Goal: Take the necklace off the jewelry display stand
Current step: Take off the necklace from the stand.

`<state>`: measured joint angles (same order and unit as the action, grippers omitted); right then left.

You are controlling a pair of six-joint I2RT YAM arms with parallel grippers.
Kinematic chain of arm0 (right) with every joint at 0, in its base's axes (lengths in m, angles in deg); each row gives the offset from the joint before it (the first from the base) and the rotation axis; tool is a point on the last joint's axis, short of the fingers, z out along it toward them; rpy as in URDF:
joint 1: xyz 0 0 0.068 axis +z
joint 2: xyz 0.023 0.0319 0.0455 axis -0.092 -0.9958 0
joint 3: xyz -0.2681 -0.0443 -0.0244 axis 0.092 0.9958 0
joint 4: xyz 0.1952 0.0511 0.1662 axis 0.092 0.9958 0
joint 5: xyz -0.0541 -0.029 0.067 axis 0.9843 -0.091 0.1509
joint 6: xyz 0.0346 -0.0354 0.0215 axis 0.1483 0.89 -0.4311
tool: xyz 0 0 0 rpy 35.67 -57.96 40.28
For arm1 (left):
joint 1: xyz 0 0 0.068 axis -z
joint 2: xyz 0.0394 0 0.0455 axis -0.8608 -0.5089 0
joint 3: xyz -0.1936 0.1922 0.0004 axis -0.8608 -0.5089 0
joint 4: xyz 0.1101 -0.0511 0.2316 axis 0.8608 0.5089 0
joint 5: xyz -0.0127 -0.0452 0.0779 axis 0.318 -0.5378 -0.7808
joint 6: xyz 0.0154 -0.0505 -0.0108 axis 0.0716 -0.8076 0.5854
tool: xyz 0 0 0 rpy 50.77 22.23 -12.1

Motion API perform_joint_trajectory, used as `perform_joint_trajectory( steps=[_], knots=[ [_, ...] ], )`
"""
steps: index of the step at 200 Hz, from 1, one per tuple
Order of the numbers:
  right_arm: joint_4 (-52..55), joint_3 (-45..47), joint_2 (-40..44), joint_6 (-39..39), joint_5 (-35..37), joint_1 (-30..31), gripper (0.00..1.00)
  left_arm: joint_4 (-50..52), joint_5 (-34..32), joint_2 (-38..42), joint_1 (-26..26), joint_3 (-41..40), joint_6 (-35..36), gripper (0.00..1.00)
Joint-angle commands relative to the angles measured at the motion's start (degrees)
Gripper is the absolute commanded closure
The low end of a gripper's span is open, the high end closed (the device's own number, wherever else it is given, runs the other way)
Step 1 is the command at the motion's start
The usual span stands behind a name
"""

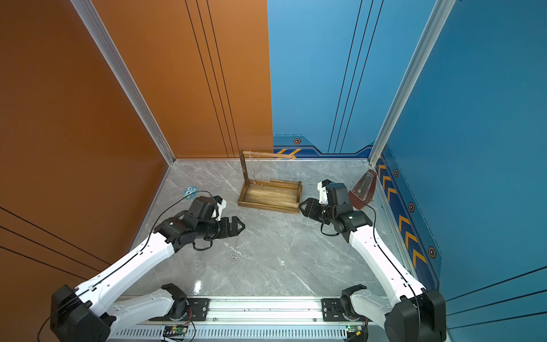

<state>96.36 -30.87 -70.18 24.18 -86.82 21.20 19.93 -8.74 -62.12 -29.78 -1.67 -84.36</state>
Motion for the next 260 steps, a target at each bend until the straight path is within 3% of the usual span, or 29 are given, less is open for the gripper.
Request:
perform_joint_trajectory(
  steps=[1, 42, 78, 104, 139, 180, 260],
  knots=[
    [3.5, -3.6, 0.2, -0.8, -0.1, -1.4, 0.5, 1.1, 6.0, 0.7, -3.5, 2.7, 4.0, 0.02],
    [-0.1, -12.1, -5.7, -2.5, -0.7, -1.3, 0.55, 1.2, 12.2, -3.1, -7.2, 9.1, 11.0, 0.01],
    [-3.6, -23.2, -13.9, -4.5, 2.7, 0.6, 0.59, 1.2, 3.2, -6.1, -6.2, 10.6, 15.5, 0.01],
    [2.7, -36.6, -22.0, -2.8, 10.9, 3.9, 0.57, 1.3, -4.9, -5.8, -6.2, 6.3, 17.2, 0.01],
    [11.3, -54.6, -33.7, -2.1, 22.0, 9.8, 0.54, 1.2, -5.6, -3.1, -6.1, 5.6, 15.6, 0.01],
    [20.2, -72.3, -47.0, -4.4, 28.4, 14.4, 0.55, 1.4, -6.1, -2.5, -5.6, 5.3, 16.9, 0.02],
    [22.1, -84.8, -61.5, -7.8, 31.6, 16.0, 0.58, 1.3, -3.9, -3.0, -4.8, 5.2, 16.4, 0.01]
  ],
)
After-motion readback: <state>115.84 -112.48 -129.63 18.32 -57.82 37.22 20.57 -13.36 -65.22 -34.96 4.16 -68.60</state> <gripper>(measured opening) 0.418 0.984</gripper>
